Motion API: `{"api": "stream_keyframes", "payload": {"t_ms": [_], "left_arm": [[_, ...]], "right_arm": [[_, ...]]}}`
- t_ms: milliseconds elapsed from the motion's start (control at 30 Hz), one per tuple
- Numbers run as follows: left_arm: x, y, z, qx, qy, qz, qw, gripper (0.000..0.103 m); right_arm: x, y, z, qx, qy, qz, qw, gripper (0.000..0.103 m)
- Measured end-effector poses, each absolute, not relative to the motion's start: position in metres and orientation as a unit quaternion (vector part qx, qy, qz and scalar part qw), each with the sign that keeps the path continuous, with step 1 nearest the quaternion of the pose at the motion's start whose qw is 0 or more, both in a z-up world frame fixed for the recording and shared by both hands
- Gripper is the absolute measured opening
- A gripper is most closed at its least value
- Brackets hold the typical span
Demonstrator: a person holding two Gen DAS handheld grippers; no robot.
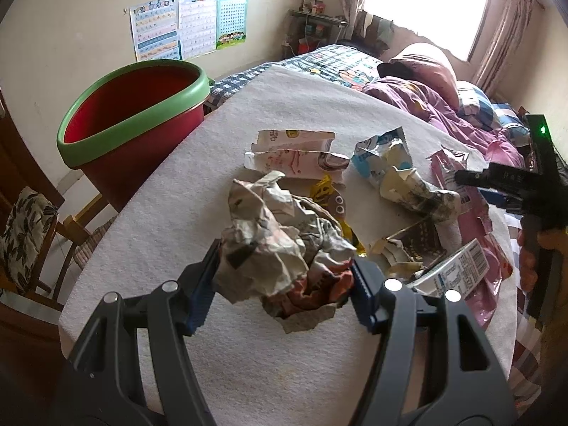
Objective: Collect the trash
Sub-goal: 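Grasp the pink snack bag with the right tool while the left tool holds the paper, then carry both items over the red bucket and lower them toward it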
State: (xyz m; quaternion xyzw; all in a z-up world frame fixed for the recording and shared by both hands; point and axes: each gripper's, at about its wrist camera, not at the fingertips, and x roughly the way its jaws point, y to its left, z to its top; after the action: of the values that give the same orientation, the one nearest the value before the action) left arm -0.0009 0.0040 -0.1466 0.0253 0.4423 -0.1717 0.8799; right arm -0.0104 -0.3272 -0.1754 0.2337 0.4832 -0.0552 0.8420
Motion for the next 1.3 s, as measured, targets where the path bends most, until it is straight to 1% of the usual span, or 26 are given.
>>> {"api": "stream_keyframes", "payload": {"t_ms": [100,167,233,267,333,400,667,933,1067,1300], "left_arm": [[-0.002,0.003,-0.146,0.027,0.443,-0.172,0.880,0.062],[-0.002,0.001,-0.146,0.030,0.442,-0.174,0.879,0.062],[-0.002,-0.002,-0.147,0.033,0.443,-0.177,0.878,0.062],[-0.002,-0.003,-0.147,0.034,0.443,-0.178,0.878,0.062],[-0.003,-0.005,-0.146,0.036,0.442,-0.180,0.878,0.062],[-0.003,-0.006,-0.145,0.037,0.441,-0.181,0.879,0.062],[0.002,0.000,-0.129,0.033,0.418,-0.171,0.892,0.062],[0.013,0.020,-0.108,0.015,0.385,-0.154,0.910,0.062],[0.016,0.033,-0.107,0.005,0.380,-0.150,0.913,0.062],[0.029,0.064,-0.108,-0.016,0.377,-0.144,0.915,0.062]], "right_arm": [[-0.012,-0.327,-0.182,0.251,0.488,-0.046,0.835,0.074],[-0.012,-0.326,-0.184,0.252,0.491,-0.039,0.833,0.072],[-0.012,-0.324,-0.184,0.258,0.491,-0.022,0.832,0.059],[-0.012,-0.322,-0.182,0.263,0.489,-0.013,0.831,0.051],[-0.013,-0.320,-0.177,0.255,0.485,-0.016,0.836,0.046],[-0.015,-0.319,-0.171,0.254,0.476,-0.014,0.842,0.043],[-0.026,-0.315,-0.130,0.231,0.426,-0.017,0.875,0.042],[-0.023,-0.283,-0.087,0.164,0.385,-0.014,0.908,0.042],[-0.019,-0.261,-0.076,0.133,0.375,-0.013,0.917,0.042],[-0.003,-0.220,-0.069,0.113,0.379,0.003,0.919,0.042]]}}
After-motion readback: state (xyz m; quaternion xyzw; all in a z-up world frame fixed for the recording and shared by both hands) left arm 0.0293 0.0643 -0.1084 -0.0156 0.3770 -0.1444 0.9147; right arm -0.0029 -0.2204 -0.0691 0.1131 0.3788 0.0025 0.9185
